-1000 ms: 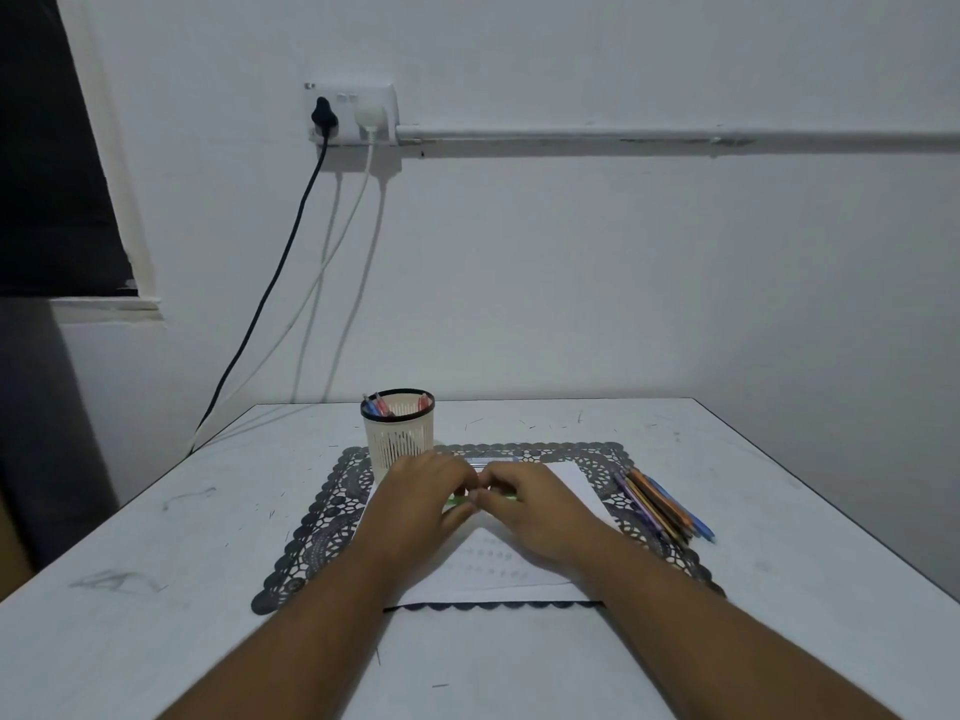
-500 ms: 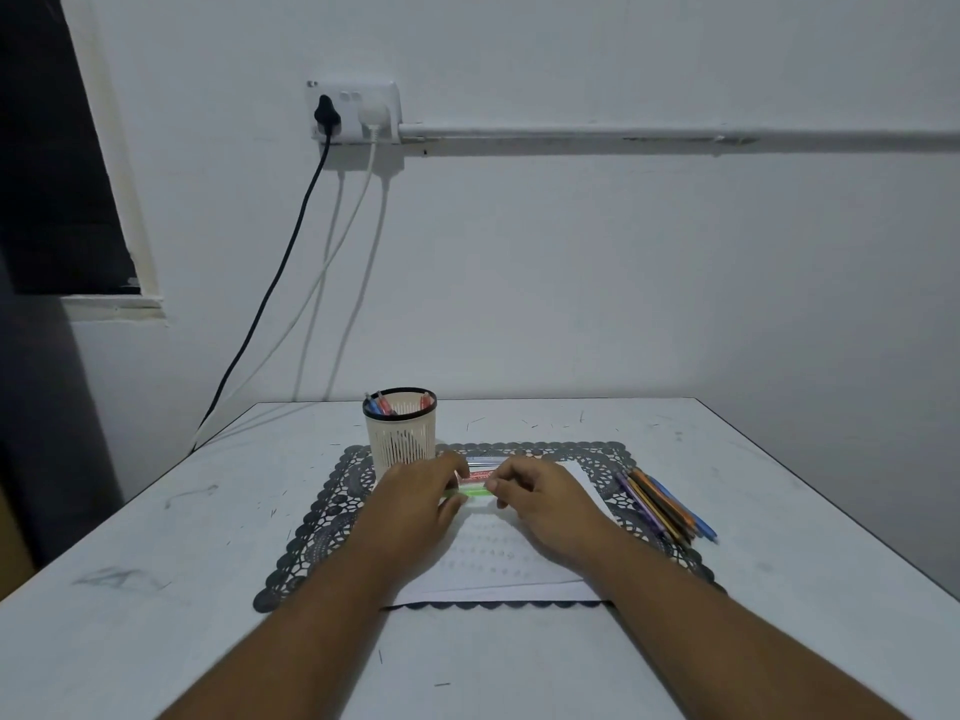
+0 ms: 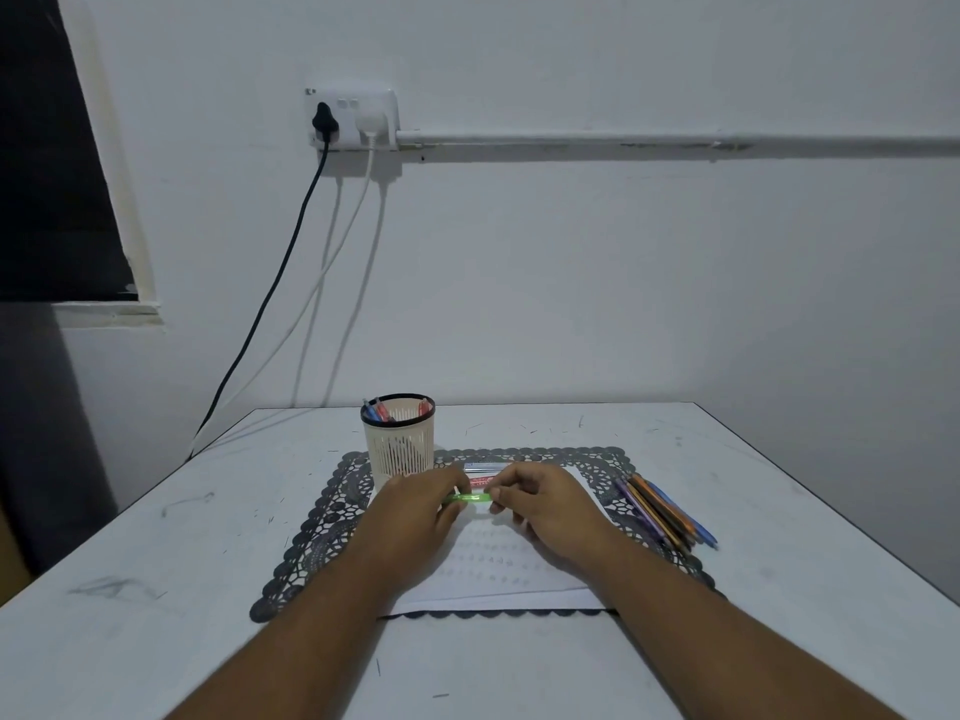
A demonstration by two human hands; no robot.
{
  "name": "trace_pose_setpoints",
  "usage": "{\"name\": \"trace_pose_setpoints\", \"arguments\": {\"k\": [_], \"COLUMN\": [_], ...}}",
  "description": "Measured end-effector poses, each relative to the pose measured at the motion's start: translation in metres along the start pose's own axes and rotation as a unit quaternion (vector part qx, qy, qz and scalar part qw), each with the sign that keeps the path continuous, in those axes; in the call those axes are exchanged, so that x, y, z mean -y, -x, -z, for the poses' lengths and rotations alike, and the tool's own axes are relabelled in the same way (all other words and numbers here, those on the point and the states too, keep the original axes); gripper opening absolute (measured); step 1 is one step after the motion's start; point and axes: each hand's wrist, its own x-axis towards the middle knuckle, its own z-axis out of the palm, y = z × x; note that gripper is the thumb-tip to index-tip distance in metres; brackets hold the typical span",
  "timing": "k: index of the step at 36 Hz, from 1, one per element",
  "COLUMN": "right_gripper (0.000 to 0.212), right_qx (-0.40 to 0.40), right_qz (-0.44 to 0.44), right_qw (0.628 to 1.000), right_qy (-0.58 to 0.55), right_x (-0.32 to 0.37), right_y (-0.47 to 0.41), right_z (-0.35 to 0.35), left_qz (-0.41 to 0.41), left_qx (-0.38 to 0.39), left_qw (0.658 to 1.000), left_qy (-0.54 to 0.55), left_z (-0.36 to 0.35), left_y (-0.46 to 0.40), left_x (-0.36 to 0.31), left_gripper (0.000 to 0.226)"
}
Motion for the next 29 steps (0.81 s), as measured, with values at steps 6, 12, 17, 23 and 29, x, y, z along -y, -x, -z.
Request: {"name": "trace_pose_setpoints", "arguments": {"k": [6, 12, 17, 23, 29], "right_gripper": [0.006, 0.007, 0.006, 0.006, 0.007], "right_qx": [0.002, 0.004, 0.006, 0.008, 0.005], "right_qz": [0.005, 0.011, 0.014, 0.016, 0.000], "right_qw": [1.000, 1.000, 1.000, 1.000, 1.000], "right_qy": [-0.011, -0.001, 0.006, 0.016, -0.001], "right_x": [0.0026, 0.0041, 0.0026, 0.0034, 0.0034], "right_y": [0.0003, 0.0019, 0.0005, 0.0006, 0.0008], "right_z": [-0.0009, 0.0019, 0.0043, 0.0039, 0.0042], "left_qz": [0.002, -0.002, 0.000, 0.006, 0.013], "left_qx": [0.001, 0.004, 0.004, 0.011, 0.009], "left_qw": [1.000, 1.000, 1.000, 1.000, 1.000], "left_qy": [0.003, 0.011, 0.009, 0.014, 0.013], "left_z": [-0.0006, -0.0025, -0.0046, -0.0026, -0.0035], "left_y": [0.0001, -0.0006, -0.0009, -0.0003, 0.0000], "left_x": [0.0017, 0.0044, 0.0042, 0.0043, 0.0023], "left_gripper": [0.004, 0.005, 0.006, 0.002, 0.005]}}
